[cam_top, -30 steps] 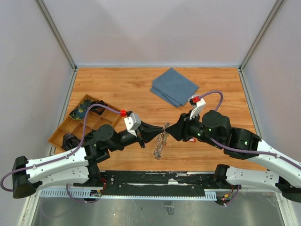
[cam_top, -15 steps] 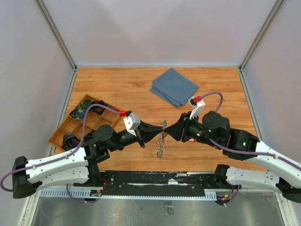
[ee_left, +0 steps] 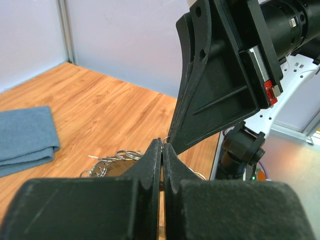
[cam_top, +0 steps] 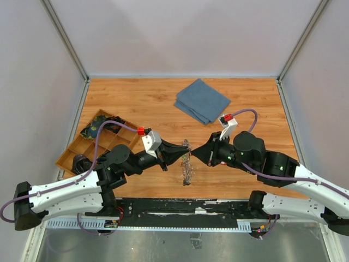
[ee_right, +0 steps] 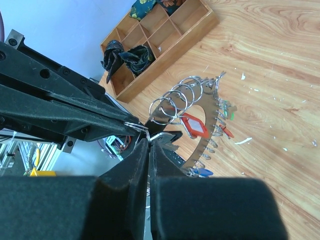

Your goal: Put the keys on the keyring

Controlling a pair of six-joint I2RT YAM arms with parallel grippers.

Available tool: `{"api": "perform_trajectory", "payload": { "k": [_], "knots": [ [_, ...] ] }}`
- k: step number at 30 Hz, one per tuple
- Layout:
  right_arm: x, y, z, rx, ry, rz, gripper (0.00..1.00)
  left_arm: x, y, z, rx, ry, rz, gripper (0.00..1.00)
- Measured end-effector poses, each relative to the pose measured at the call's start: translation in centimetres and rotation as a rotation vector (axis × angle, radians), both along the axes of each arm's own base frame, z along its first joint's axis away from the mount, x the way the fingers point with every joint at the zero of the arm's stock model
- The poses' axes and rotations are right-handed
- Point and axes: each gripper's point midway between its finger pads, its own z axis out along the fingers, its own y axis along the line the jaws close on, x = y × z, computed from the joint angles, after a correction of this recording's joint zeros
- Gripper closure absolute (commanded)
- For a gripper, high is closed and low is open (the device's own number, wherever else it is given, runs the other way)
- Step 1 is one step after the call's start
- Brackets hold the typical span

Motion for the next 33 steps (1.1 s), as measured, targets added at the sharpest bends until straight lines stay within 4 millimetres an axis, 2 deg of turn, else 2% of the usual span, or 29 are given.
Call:
{"api": "perform_trajectory", "payload": {
  "k": [15,33],
  "knots": [
    [0.1,-0.6,-0.3,0.083,0.022,-0.047,1.0,-0.4,0.0,-0.2,-0.005,-0.007,-0.021,0.99],
    [-0.5,0.7,-1.3,0.066,0.073,0.01,1.0,-0.9,0.2,-0.3,-0.007,-0.026,-0.042,0.99]
  ]
}}
